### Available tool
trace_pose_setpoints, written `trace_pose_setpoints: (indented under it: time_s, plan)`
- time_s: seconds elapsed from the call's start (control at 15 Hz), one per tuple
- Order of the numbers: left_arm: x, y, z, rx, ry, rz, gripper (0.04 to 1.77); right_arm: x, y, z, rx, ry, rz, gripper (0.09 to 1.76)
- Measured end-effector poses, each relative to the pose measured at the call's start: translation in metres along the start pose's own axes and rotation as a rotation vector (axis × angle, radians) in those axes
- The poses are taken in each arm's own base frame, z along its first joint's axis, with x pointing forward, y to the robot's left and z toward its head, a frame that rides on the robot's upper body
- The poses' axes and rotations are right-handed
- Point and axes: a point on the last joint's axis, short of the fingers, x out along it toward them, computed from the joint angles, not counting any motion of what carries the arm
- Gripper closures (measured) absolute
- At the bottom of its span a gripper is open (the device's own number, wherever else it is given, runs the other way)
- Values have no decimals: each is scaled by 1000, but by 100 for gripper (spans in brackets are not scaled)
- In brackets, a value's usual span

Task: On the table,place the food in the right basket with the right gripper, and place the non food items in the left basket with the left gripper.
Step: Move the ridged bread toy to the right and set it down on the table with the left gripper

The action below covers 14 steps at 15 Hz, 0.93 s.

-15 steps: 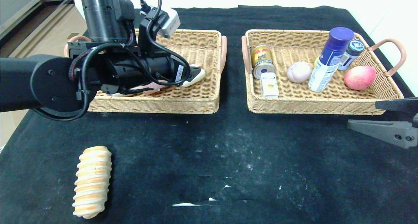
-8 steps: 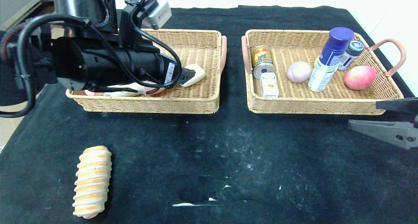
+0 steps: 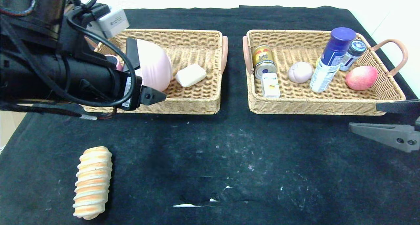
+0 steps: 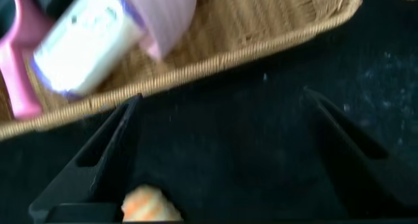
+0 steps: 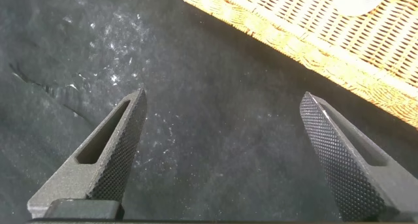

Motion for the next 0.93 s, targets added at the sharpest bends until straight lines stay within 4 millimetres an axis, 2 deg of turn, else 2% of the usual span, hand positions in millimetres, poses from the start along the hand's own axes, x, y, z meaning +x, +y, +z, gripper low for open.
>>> trace_pose_setpoints:
  time_s: [0.4, 0.93]
  plan:
    - [-30, 10, -29, -155, 167, 33, 10, 3, 0, -1, 1, 9, 3, 14]
    - [-29, 26, -72, -293, 293, 126, 9, 2, 0, 0, 2, 7, 1, 14]
